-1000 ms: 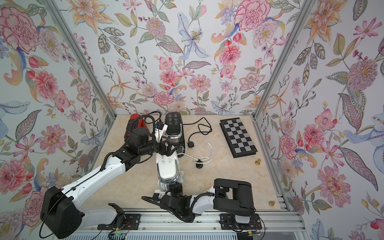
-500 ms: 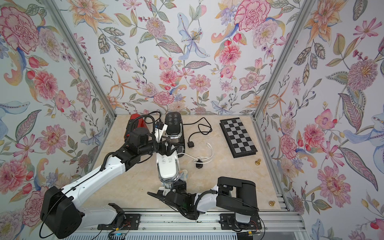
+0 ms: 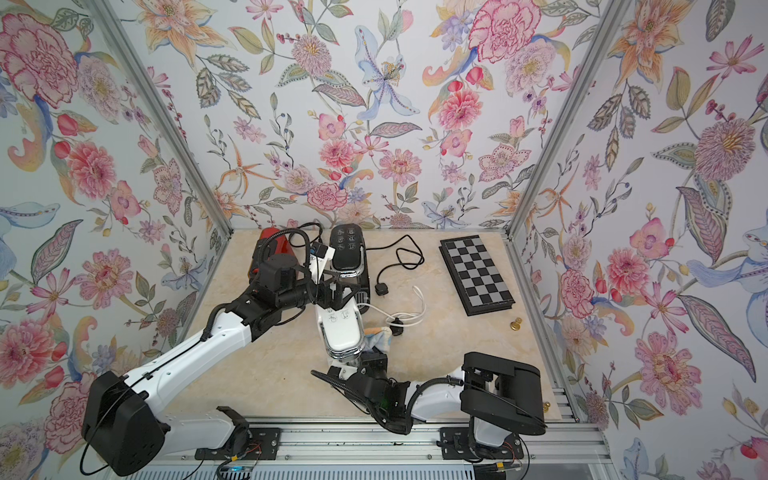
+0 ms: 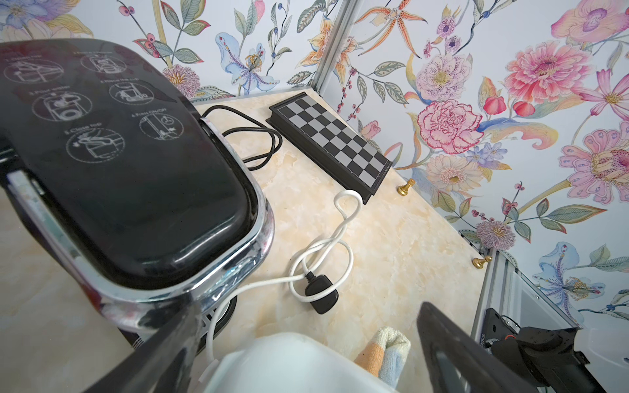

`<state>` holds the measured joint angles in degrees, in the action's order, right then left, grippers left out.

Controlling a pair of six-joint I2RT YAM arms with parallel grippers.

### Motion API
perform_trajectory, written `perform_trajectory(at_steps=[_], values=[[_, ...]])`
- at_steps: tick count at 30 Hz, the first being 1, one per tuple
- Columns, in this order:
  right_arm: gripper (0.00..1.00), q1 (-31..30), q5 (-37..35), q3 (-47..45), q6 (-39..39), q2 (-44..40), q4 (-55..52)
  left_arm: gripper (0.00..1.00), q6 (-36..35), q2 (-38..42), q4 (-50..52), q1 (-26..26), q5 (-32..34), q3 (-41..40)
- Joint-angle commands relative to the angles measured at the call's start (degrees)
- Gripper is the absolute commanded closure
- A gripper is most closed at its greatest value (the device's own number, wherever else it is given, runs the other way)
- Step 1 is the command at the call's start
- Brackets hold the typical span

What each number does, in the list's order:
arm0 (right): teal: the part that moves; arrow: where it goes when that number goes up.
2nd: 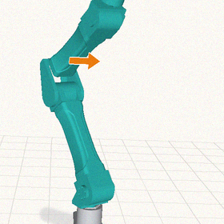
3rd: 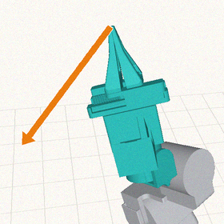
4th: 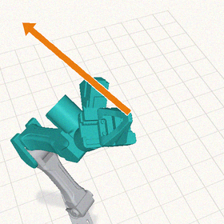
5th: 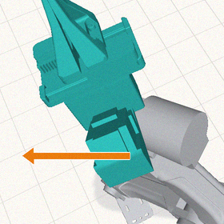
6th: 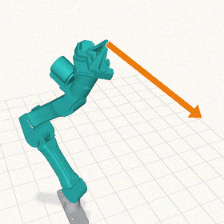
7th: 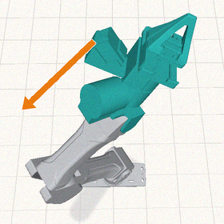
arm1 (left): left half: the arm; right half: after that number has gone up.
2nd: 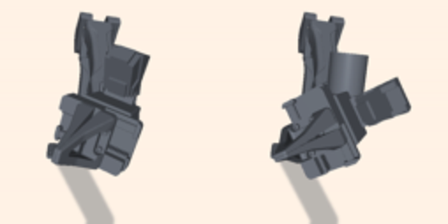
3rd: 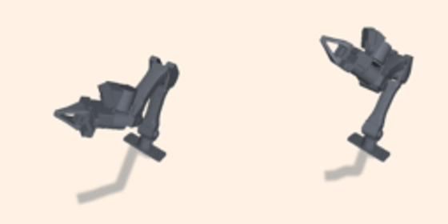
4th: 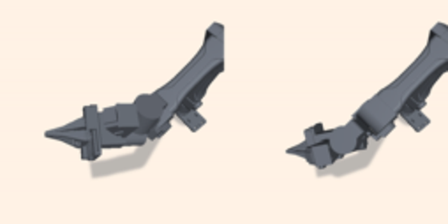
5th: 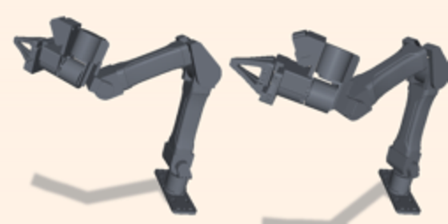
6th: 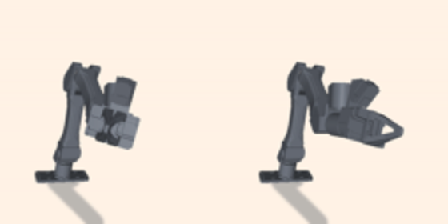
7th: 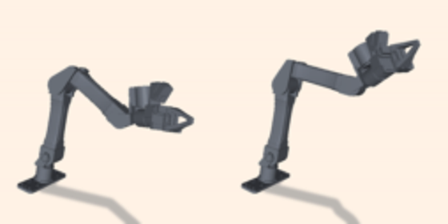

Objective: Wipe the surface of a coffee machine
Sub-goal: Wipe the dirt from the surface of the coffee machine.

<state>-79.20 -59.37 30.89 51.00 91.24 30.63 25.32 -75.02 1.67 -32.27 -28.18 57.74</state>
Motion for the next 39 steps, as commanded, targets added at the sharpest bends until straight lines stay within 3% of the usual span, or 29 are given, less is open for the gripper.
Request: perform_trajectory(at_steps=[1, 9, 15, 30, 39], values=[[1.0, -1.18, -2.88, 1.04, -3.98, -2.14, -1.38, 0.01, 0.91, -1.26, 2.19, -0.86, -2.68, 0.62], [1.0, -6.3, 2.13, 3.77, -19.59, -3.1, -22.45, 0.01, 0.83, -1.07, 2.28, -0.86, -2.58, 0.21], [1.0, -11.06, 6.8, 6.38, -26.97, -4.0, -31.28, 0.01, 1.3, -1.53, 1.15, -0.86, -3.08, -0.07], [1.0, -10.76, 17.1, 14.8, -25.4, 5.89, -28.87, 0.01, 1.34, -0.21, 0.81, -1.12, -2.77, -1.22], [1.0, -10.53, 17.08, 9.03, -32.96, 0.91, -34.78, 0.01, 1.75, -1.2, -0.39, -1.11, -3.36, -0.96]])
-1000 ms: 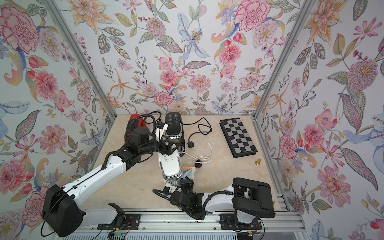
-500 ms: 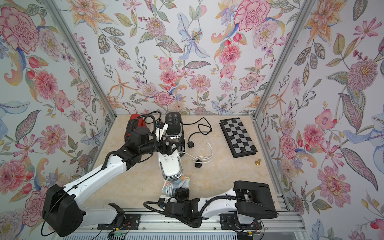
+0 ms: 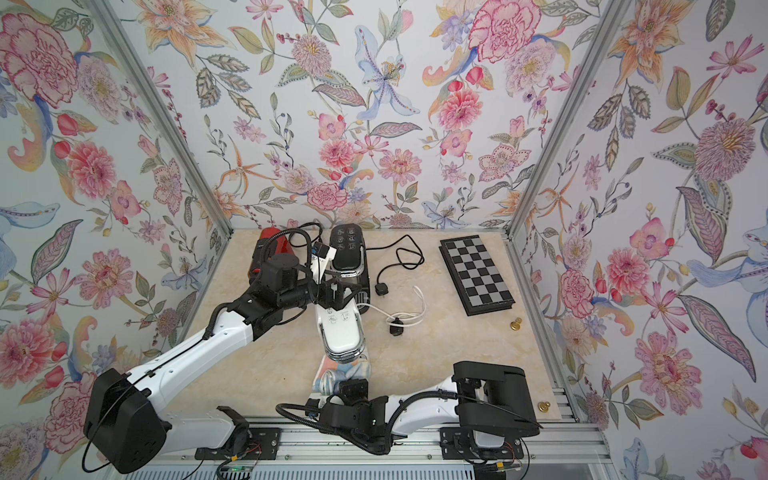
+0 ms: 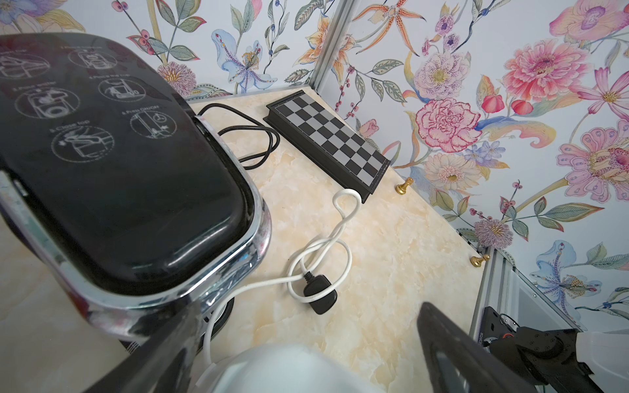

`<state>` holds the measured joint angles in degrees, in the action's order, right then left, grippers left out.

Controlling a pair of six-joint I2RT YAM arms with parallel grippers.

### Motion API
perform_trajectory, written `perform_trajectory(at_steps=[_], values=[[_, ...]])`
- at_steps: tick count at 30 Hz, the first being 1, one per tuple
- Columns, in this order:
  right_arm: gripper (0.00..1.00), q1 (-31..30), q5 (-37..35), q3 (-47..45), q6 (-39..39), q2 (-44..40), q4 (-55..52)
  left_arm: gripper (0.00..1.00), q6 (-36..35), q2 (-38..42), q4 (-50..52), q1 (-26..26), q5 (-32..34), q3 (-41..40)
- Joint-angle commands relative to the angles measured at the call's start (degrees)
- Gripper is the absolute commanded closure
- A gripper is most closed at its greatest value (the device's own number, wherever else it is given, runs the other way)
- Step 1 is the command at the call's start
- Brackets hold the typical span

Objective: Wipe the surface of a coffee machine
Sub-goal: Wipe the dirt from the surface of the coffee machine.

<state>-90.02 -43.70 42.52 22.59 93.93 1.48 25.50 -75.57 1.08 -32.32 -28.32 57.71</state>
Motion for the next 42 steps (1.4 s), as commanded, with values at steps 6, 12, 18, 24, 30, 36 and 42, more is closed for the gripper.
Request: perform_trajectory(at_steps=[6, 12, 18, 24, 30, 36, 42], values=[[1.0, 3.1, -0.09, -4.11, -6.19, -3.98, -9.95, 0.01, 1.8, -1.07, 0.07, -1.08, -3.24, -0.61], [1.0, -1.5, 2.78, -2.55, -5.61, -4.78, -12.55, 0.01, 1.54, -1.32, 0.19, -1.08, -3.32, -0.37], [1.0, -4.44, 4.87, 3.51, -5.61, -0.02, -12.59, 0.01, 1.67, -1.42, -0.14, -1.17, -3.41, -0.23], [1.0, -3.56, 5.85, 4.25, -8.67, 3.28, -15.07, 0.01, 0.77, -1.25, 0.84, -1.13, -3.5, 0.16], [1.0, -1.24, 3.3, 3.55, -11.41, 2.08, -21.66, 0.01, 0.77, -1.85, 0.56, -1.17, -3.94, 0.67], [1.0, -0.05, 1.68, 0.95, -13.7, -1.36, -27.44, 0.01, 0.78, -1.6, 0.33, -1.17, -3.97, 0.56], [1.0, 3.08, 1.22, 0.1, -12.51, -2.78, -28.52, 0.01, 1.12, -2.06, -0.03, -1.26, -4.31, 0.73]])
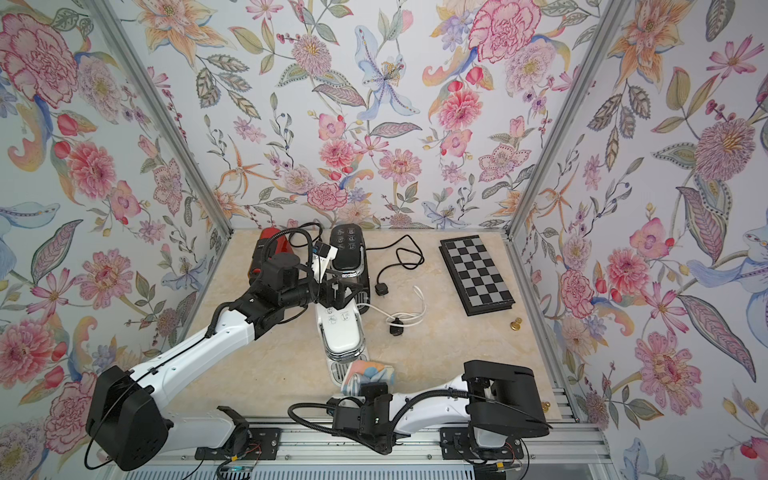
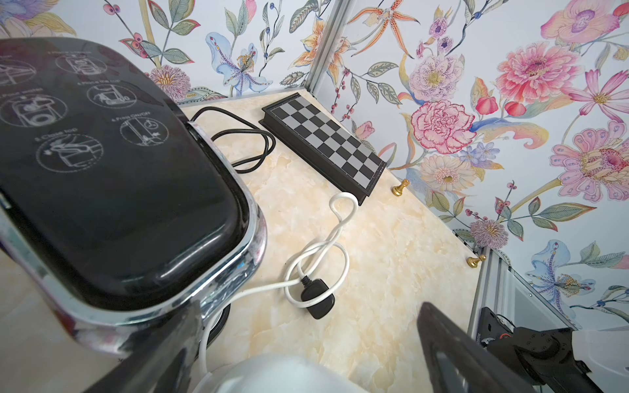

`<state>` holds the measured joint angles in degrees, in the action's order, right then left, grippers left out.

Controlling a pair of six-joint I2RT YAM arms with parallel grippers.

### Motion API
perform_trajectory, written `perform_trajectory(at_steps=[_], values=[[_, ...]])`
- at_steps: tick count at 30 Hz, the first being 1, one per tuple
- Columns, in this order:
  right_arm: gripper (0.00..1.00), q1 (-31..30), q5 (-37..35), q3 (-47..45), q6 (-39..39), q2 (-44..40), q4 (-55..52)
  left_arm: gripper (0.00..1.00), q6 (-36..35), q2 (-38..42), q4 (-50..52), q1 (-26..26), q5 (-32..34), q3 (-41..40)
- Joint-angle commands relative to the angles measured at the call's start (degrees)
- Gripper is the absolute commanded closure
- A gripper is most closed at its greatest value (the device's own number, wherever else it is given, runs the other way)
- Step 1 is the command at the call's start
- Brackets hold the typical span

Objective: Wipe the surface of a coffee machine
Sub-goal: Wipe the dirt from the surface of the coffee machine.

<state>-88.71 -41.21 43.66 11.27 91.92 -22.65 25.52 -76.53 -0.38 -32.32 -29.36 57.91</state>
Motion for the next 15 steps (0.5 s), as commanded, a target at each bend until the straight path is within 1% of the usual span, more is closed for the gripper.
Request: perform_trajectory(at_steps=[1, 4, 6, 11, 15], values=[[1.0, 2.06, -1.25, -0.92, -0.77, -0.94, -4.33, 0.01, 1.11, -0.99, 1.44, -1.26, -3.25, 0.65], [1.0, 1.72, -0.89, 0.37, 0.77, -1.06, -4.17, 0.01, 0.57, -0.98, 2.35, -1.3, -3.08, 1.14], [1.0, 0.41, 0.19, 2.02, 1.83, -0.4, -3.59, 0.01, 0.48, -1.08, 2.49, -1.26, -2.98, 1.2], [1.0, -3.28, 2.42, 6.34, 2.49, 3.66, -2.94, 0.01, 1.02, -0.6, 1.58, -1.26, -2.89, 0.32], [1.0, -4.95, 4.28, 10.23, 4.01, 6.94, -1.15, 0.01, 0.94, -0.07, 1.62, -1.26, -2.72, 0.1]])
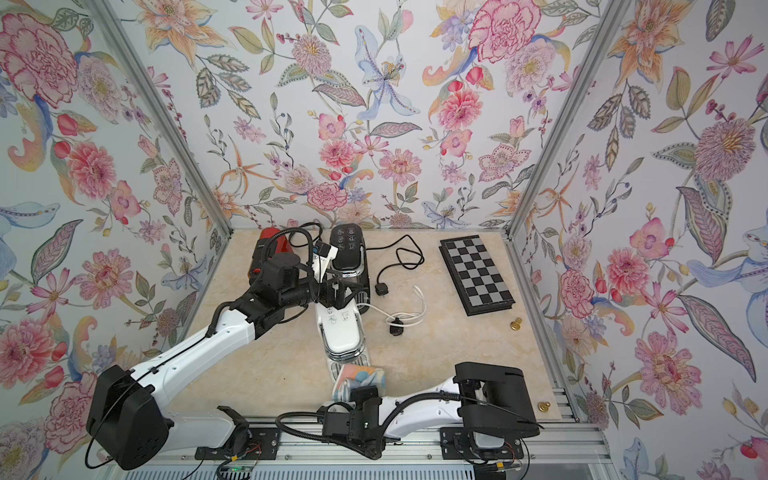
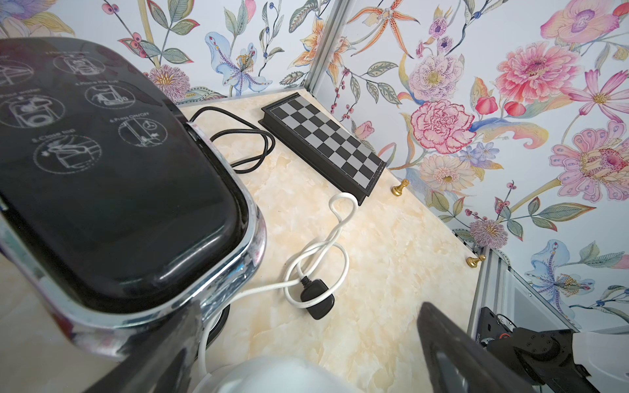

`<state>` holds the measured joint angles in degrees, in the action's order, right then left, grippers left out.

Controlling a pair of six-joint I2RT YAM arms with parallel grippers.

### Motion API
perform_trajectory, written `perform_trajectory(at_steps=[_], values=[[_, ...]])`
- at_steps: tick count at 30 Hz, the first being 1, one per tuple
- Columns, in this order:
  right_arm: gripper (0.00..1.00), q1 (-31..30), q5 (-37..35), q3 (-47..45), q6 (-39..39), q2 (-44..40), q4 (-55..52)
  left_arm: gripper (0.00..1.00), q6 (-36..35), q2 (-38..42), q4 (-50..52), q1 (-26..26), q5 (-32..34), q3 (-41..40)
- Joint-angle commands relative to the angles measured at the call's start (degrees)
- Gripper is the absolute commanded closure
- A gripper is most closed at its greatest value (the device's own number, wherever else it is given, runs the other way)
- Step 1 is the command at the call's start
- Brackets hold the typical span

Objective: Wipe the surface of a coffee machine
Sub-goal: Wipe the dirt from the surface of the coffee machine.

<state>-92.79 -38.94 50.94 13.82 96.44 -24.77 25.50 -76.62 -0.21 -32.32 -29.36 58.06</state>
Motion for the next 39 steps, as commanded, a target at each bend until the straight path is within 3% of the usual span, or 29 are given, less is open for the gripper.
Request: perform_trajectory(at_steps=[1, 10, 22, 29, 34, 39], values=[[1.0, -1.06, 2.07, 3.88, 2.08, 3.23, 1.56, 0.01, 0.83, 0.14, 1.52, -1.26, -2.72, -0.1], [1.0, 0.5, 3.64, 9.87, 6.96, 6.47, 5.76, 0.01, 1.17, 2.26, 2.17, -0.8, -1.06, 0.25], [1.0, -2.38, 12.1, 10.94, 11.1, -11.37, 1.89, 0.01, 0.65, 11.08, 11.83, 2.71, 6.81, 10.41], [1.0, -1.67, 6.25, 11.98, 6.68, -14.39, -0.98, 0.01, 1.47, 14.39, 12.86, 6.91, 7.28, 11.45], [1.0, 0.85, 2.47, 11.84, 1.7, -15.39, -0.98, 0.01, 2.63, 13.22, 10.56, 6.51, 3.39, 10.16], [1.0, 0.87, -0.15, 9.57, -1.88, -19.79, -1.12, 0.01, 3.19, 12.05, 8.61, 4.03, 3.69, 8.13]])
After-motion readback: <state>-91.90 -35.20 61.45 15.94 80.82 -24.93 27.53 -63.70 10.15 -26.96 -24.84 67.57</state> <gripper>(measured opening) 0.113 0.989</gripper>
